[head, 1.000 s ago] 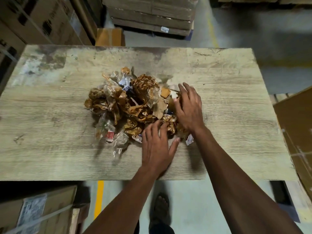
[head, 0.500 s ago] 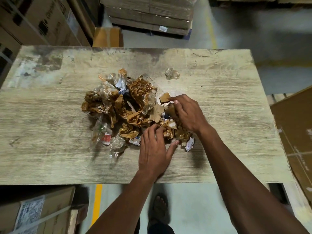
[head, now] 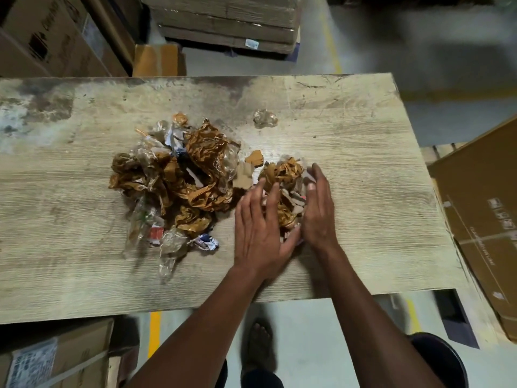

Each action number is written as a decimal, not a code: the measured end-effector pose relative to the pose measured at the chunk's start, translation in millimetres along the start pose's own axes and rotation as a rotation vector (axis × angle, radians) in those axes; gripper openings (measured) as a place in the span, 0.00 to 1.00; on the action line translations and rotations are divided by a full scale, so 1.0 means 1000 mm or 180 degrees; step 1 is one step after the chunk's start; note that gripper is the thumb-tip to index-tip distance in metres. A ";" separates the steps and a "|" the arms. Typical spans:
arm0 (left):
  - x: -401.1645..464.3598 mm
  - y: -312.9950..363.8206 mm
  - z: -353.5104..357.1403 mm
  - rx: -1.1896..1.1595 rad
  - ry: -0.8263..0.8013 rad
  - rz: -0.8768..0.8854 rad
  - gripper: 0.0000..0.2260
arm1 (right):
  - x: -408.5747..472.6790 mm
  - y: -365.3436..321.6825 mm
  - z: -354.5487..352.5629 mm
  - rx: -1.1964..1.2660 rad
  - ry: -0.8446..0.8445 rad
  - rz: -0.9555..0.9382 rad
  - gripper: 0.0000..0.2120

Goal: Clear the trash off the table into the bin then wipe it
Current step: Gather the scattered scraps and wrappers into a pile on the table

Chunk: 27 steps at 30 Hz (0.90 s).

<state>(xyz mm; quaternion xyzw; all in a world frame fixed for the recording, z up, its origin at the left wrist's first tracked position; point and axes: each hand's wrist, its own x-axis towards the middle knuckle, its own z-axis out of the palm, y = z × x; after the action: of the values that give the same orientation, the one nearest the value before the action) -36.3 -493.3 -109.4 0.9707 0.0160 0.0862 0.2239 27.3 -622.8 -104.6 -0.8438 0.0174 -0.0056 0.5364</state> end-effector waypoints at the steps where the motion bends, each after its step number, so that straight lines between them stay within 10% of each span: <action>1: 0.004 0.001 0.002 0.0027 -0.0063 0.0099 0.45 | 0.008 -0.003 -0.003 0.0095 0.0042 0.0068 0.27; 16: 0.011 0.001 0.015 0.0362 -0.0336 0.0393 0.37 | 0.178 -0.049 0.054 -0.2242 -0.1536 -0.1075 0.31; 27: 0.013 0.000 0.015 0.0425 -0.0334 0.0277 0.37 | 0.130 -0.018 0.017 -0.1747 -0.1498 -0.1233 0.26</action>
<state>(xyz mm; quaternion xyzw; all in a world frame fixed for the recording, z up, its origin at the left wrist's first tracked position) -20.8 -498.6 -120.5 0.9864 -0.0322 0.0435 0.1552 157.8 -604.4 -96.9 -0.9215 -0.2641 0.0915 0.2698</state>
